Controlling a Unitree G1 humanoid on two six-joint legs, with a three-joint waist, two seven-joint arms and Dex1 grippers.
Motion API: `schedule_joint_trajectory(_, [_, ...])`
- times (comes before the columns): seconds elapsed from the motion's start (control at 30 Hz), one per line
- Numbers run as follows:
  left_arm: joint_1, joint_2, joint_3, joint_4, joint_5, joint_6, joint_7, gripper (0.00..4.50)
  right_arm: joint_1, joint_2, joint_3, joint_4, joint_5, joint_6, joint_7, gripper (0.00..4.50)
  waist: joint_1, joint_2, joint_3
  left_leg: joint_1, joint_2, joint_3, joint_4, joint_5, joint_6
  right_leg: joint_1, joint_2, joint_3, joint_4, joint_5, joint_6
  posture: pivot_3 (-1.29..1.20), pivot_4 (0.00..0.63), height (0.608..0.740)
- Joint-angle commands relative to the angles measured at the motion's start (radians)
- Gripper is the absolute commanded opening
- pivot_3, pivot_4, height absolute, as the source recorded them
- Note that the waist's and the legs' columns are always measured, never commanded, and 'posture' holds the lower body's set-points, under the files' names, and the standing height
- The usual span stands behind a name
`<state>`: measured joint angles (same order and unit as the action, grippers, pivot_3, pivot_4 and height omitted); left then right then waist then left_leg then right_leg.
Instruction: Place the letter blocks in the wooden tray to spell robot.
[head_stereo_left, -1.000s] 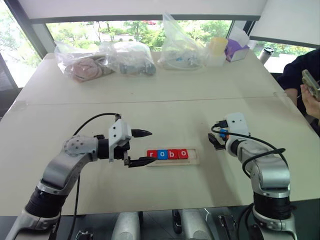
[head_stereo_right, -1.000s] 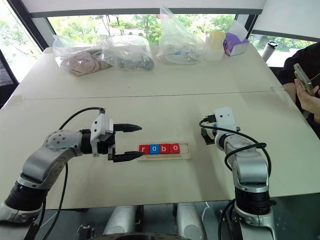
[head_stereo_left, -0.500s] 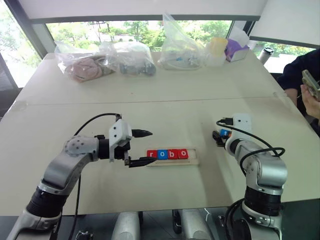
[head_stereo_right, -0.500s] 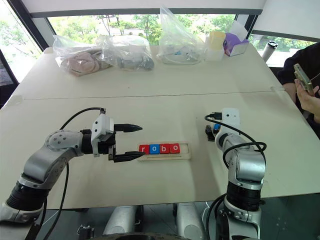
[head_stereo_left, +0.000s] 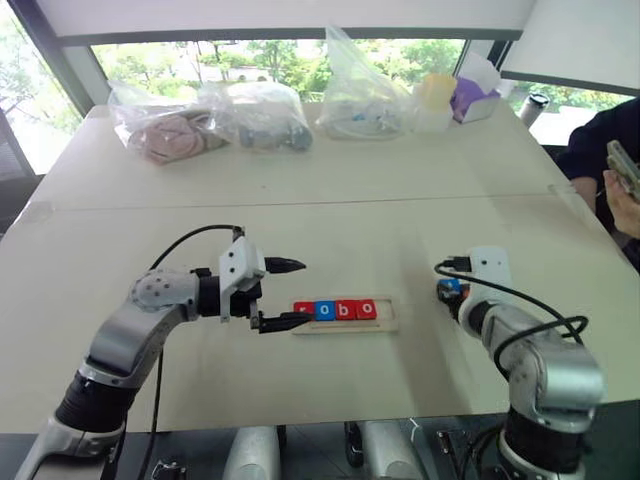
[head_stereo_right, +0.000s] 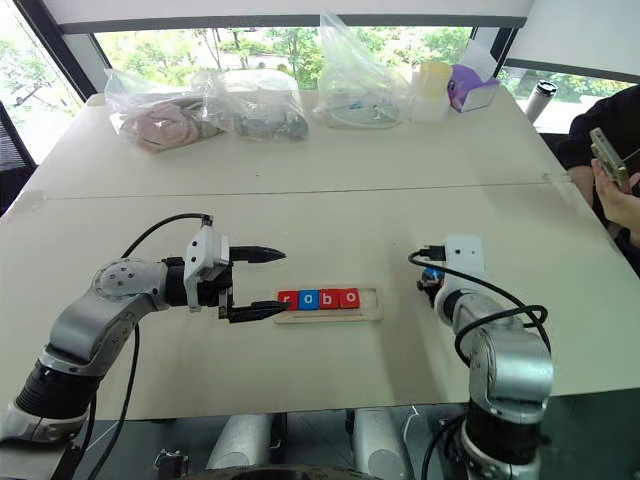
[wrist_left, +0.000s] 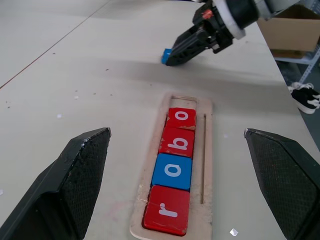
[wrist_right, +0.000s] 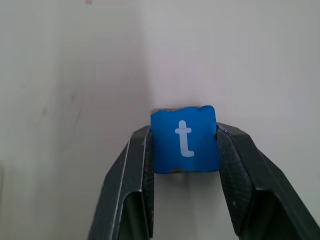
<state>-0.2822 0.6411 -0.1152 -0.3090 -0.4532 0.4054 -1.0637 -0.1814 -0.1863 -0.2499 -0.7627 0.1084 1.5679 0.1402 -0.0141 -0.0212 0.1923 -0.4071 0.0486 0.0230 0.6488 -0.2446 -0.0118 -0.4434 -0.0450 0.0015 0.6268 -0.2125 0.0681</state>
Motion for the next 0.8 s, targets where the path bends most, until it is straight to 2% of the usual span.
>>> schedule_joint_trajectory(0.03, [-0.008, -0.003, 0.000, -0.012, -0.009, -0.008, -0.009, 4.50, 0.020, 0.023, -0.008, -0.072, 0.030, 0.047, 0.008, 1.17, -0.003, 0.000, 0.000, 0.000, 0.000, 0.000, 0.000, 0.000, 0.000, 0.000, 0.000, 0.000, 0.000, 0.000, 0.000, 0.00, 0.150, 0.740])
schedule_joint_trajectory(0.33, [-0.015, -0.004, -0.002, -0.010, -0.012, -0.004, -0.016, 4.50, 0.021, 0.041, -0.003, -0.078, 0.045, 0.047, -0.013, 1.17, -0.004, 0.000, 0.000, 0.000, 0.000, 0.000, 0.000, 0.000, 0.000, 0.000, 0.000, 0.000, -0.002, 0.000, -0.001, 0.00, 0.150, 0.740])
schedule_joint_trajectory(0.37, [-0.015, -0.004, -0.002, -0.010, -0.012, -0.003, -0.016, 4.50, 0.020, 0.038, -0.003, -0.077, 0.046, 0.047, -0.014, 2.21, -0.004, 0.000, 0.000, -0.001, 0.000, 0.000, 0.000, 0.000, 0.000, 0.000, 0.000, 0.000, -0.003, 0.000, -0.001, 0.00, 0.150, 0.740])
schedule_joint_trajectory(0.43, [-0.014, -0.004, -0.003, -0.013, -0.011, -0.004, -0.014, 4.50, 0.012, -0.001, -0.001, -0.074, 0.065, 0.047, 0.010, 3.16, -0.004, 0.000, 0.000, -0.001, 0.000, 0.000, -0.001, 0.000, 0.000, 0.000, 0.000, 0.000, -0.004, 0.000, -0.001, 0.00, 0.150, 0.740])
schedule_joint_trajectory(0.5, [-0.016, -0.005, -0.002, -0.012, -0.009, -0.005, -0.012, 4.50, -0.019, -0.182, 0.031, -0.066, 0.136, 0.033, 0.133, 4.23, -0.003, 0.002, 0.001, -0.001, 0.000, 0.000, -0.001, 0.000, 0.000, 0.000, -0.001, 0.000, -0.006, 0.000, -0.001, 0.00, 0.150, 0.740])
schedule_joint_trajectory(0.53, [-0.016, -0.005, -0.002, -0.011, -0.008, -0.005, -0.012, 4.50, -0.026, -0.285, 0.045, -0.053, 0.174, 0.006, 0.208, 4.47, -0.002, 0.003, 0.002, -0.002, 0.000, 0.001, 0.000, 0.000, 0.000, 0.000, -0.002, 0.000, -0.007, 0.001, -0.001, 0.00, 0.150, 0.740])
schedule_joint_trajectory(0.63, [-0.017, -0.007, -0.006, -0.009, -0.003, -0.009, -0.012, 4.50, -0.017, -0.507, 0.069, 0.000, 0.258, -0.107, 0.392, 4.47, 0.000, 0.002, 0.001, -0.003, -0.001, 0.002, 0.000, 0.000, 0.000, 0.002, -0.003, 0.000, -0.012, 0.001, 0.000, 0.00, 0.150, 0.740])
schedule_joint_trajectory(0.7, [-0.019, -0.008, -0.008, -0.005, 0.000, -0.013, -0.012, 4.50, 0.034, -0.710, 0.135, 0.046, 0.224, -0.363, 0.552, 4.47, 0.002, 0.003, 0.002, -0.003, -0.001, 0.001, -0.001, 0.000, 0.000, 0.002, -0.002, 0.000, -0.013, 0.001, 0.000, 0.00, 0.150, 0.740])
schedule_joint_trajectory(0.8, [-0.024, -0.014, -0.010, 0.000, 0.003, -0.015, -0.009, 4.50, 0.059, -0.821, 0.144, 0.186, 0.222, -0.632, 0.718, 4.47, 0.001, 0.001, 0.002, -0.003, -0.001, 0.001, -0.002, -0.001, 0.001, 0.002, -0.001, -0.001, -0.014, 0.000, 0.001, 0.00, 0.150, 0.740])
